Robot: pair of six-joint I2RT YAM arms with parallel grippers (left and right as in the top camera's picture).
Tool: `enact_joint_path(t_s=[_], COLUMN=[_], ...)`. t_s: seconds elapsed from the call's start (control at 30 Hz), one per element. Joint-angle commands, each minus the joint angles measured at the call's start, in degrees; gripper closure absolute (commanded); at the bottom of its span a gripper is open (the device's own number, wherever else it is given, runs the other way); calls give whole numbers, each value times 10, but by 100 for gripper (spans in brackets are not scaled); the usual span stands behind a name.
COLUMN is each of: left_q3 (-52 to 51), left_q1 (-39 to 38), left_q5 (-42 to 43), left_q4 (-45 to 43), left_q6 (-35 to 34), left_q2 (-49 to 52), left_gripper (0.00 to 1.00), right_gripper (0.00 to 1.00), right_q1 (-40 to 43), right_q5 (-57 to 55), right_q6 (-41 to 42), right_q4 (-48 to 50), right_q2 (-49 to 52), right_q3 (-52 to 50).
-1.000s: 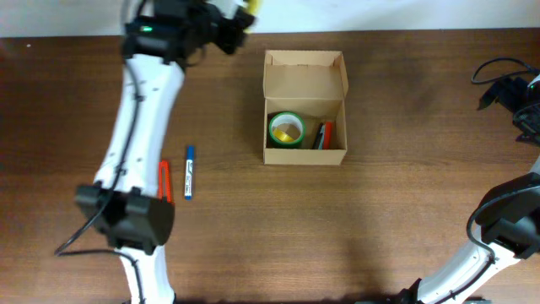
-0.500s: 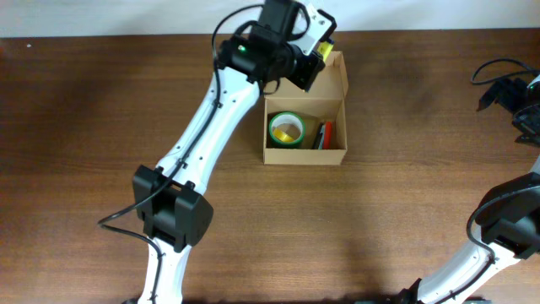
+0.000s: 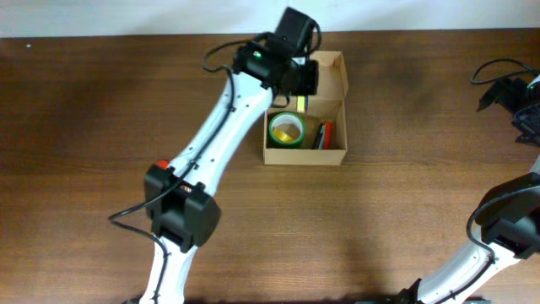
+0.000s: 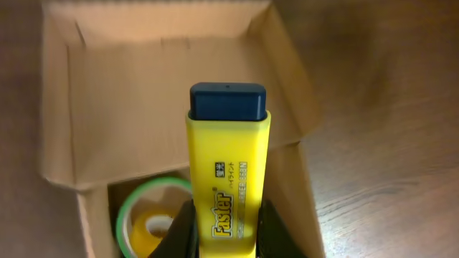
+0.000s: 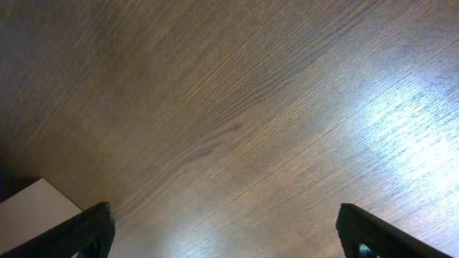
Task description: Pack container
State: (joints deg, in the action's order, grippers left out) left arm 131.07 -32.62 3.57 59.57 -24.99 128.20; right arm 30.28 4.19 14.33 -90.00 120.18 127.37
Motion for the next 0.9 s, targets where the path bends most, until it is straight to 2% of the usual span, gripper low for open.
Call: enact_joint_path(t_s=[0.0,0.47,0.87], left_q3=[7,7,7], left_q1=[-27,-45,-63], left_q5=[-37,-51,-53], left_q4=[17,76,17], left_q6=[-44,-54,-49], left_q2=[32,59,59], left_gripper=[99,98,99], right_gripper=[1,1,1], right_q1=[0,0,0], right_q5=[2,4,4], right_q6=[-3,-3,1], right_q4=[-2,-4,-4], right_q2=[-5,-5,-5], right_q3=[-5,-5,-5])
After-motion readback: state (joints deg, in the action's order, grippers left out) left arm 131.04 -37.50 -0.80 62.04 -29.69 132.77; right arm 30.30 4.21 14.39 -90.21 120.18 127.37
